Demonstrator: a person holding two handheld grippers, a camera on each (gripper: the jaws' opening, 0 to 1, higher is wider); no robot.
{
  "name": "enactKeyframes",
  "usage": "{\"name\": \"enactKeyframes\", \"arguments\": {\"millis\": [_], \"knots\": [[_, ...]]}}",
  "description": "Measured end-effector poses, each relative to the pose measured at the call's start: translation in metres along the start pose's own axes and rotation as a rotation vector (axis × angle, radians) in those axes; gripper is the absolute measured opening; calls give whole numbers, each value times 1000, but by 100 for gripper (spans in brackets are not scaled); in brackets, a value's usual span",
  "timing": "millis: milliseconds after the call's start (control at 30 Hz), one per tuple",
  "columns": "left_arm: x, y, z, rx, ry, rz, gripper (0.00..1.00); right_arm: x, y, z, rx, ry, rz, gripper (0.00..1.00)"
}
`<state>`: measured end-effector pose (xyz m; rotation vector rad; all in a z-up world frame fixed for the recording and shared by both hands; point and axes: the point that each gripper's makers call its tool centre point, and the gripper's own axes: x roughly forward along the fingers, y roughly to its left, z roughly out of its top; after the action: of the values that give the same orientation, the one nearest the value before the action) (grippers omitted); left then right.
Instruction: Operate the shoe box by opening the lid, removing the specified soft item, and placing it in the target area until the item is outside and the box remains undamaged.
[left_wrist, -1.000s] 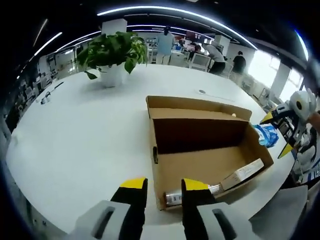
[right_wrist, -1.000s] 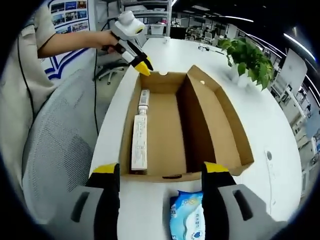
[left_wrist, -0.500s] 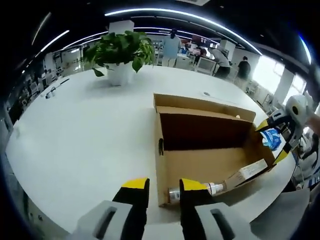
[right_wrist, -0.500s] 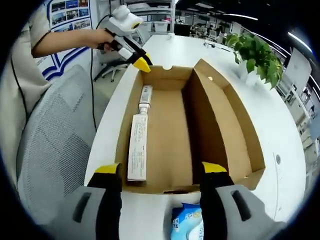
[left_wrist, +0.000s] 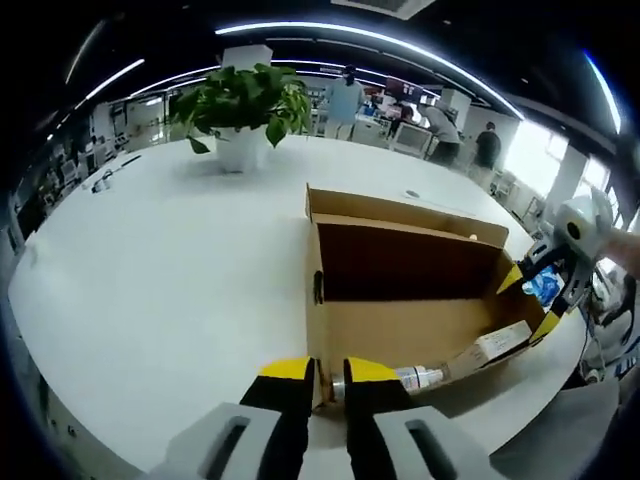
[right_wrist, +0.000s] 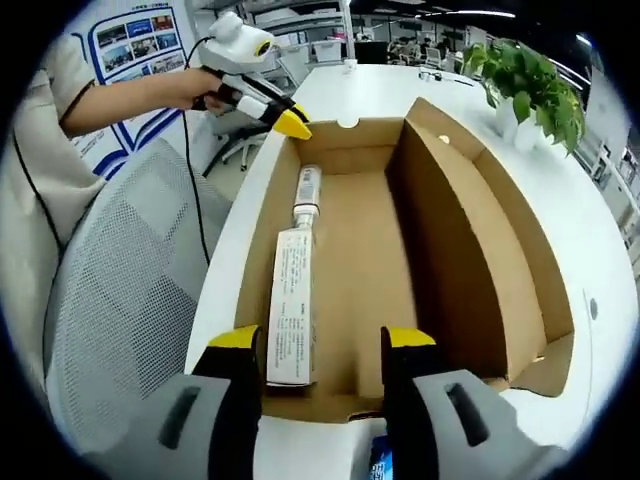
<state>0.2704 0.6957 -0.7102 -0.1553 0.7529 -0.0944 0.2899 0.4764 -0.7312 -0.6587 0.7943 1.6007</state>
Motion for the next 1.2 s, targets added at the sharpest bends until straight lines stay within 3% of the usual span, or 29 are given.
{"name": "enactKeyframes", "arguments": {"millis": [367,933,1200], "knots": [[1,-1,-1,-13,2,7,10,8,17,-1,7,12,69,17],[0,0,-1,-32,-12,8,10,7,14,3,95,24,12,15],[0,0,0,-20,-6,13,10,-3,14,14,76,8,-13,15]]}}
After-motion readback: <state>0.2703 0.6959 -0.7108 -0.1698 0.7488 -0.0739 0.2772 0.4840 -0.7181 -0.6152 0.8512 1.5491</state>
